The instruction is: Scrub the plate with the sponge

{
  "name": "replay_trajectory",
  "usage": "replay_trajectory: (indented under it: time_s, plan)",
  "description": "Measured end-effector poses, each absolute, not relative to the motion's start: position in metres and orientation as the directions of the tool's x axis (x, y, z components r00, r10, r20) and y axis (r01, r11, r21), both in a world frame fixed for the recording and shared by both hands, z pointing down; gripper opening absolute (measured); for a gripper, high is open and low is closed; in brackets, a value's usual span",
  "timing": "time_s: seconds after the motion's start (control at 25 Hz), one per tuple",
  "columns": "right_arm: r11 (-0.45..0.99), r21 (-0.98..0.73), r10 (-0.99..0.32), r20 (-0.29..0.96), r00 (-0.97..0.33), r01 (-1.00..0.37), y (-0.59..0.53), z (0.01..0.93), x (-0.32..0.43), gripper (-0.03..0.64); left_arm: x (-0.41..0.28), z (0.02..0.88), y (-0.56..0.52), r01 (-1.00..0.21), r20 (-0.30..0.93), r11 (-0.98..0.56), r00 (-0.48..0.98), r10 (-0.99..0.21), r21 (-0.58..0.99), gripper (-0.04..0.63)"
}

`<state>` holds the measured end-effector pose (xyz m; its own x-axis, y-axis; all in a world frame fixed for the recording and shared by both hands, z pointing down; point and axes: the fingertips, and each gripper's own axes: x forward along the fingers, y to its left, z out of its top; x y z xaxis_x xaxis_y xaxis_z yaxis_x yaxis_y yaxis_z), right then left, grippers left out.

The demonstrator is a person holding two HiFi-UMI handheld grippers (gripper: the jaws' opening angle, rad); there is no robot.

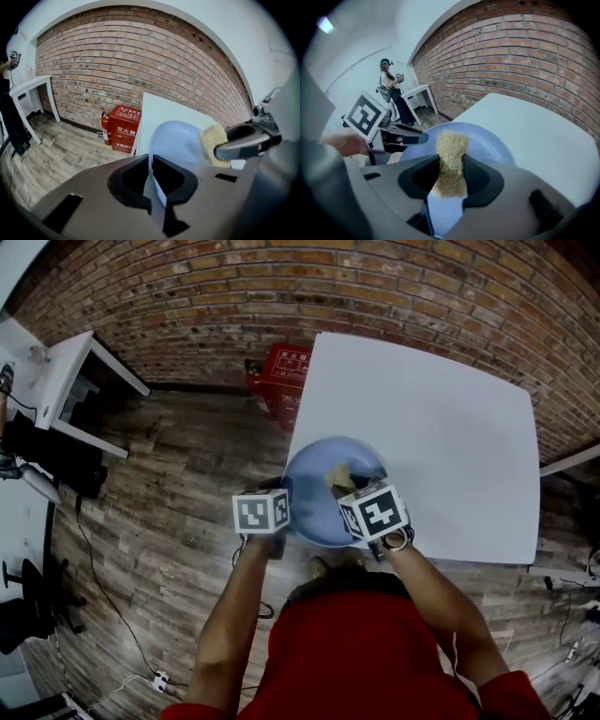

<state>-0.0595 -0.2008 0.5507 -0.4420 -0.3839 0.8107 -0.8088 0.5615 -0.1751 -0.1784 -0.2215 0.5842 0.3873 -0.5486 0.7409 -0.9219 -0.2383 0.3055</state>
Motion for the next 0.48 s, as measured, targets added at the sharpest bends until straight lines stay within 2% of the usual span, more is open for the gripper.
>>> replay_trajectory:
  time_s: [0.2,0.48]
  plan:
    - [0.630,-0.302,-0.252,0.792,-0.556,-0.716,-0.160,0.557,-0.121,0.153,-0.178,0.584,-0.221,-0.922,0.741,-0.231,0.386,-0.550,0.310,0.038]
    - [0.644,-0.238,-0.266,0.822,-0.504,-0.727,-0.161,0.565,-0.111,0.153,-0.179,0.583,-0.221,-0.922,0.739,-0.232,0.386,-0.552,0.308,0.038]
